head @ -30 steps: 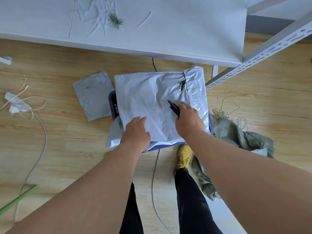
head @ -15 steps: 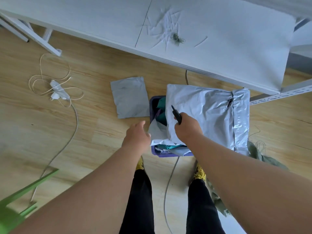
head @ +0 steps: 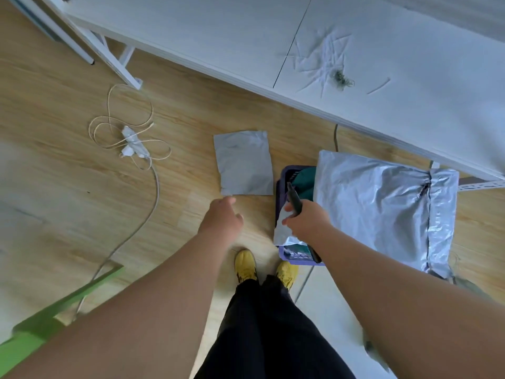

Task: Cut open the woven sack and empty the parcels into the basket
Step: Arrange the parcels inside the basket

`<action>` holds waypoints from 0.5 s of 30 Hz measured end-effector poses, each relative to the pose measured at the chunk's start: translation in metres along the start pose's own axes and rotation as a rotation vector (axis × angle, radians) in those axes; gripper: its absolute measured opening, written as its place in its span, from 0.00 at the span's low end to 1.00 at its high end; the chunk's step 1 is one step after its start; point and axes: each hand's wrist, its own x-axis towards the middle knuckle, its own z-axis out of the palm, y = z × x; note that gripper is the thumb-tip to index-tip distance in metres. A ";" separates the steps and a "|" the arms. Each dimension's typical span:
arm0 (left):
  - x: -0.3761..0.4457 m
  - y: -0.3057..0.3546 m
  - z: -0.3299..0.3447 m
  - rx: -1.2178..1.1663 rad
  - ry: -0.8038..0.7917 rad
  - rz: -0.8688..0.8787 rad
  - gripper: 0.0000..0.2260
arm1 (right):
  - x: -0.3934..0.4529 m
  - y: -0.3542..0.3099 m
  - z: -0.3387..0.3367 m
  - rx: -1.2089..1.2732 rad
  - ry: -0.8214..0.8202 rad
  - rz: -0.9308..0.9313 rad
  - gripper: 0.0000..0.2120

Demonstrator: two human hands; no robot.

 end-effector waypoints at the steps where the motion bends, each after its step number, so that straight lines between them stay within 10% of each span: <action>1: -0.002 0.001 0.005 -0.009 -0.017 0.002 0.23 | 0.002 0.000 0.000 0.014 -0.017 0.017 0.10; 15: 0.091 -0.041 0.038 -0.187 -0.080 -0.045 0.22 | 0.075 -0.023 0.067 0.456 -0.079 0.192 0.12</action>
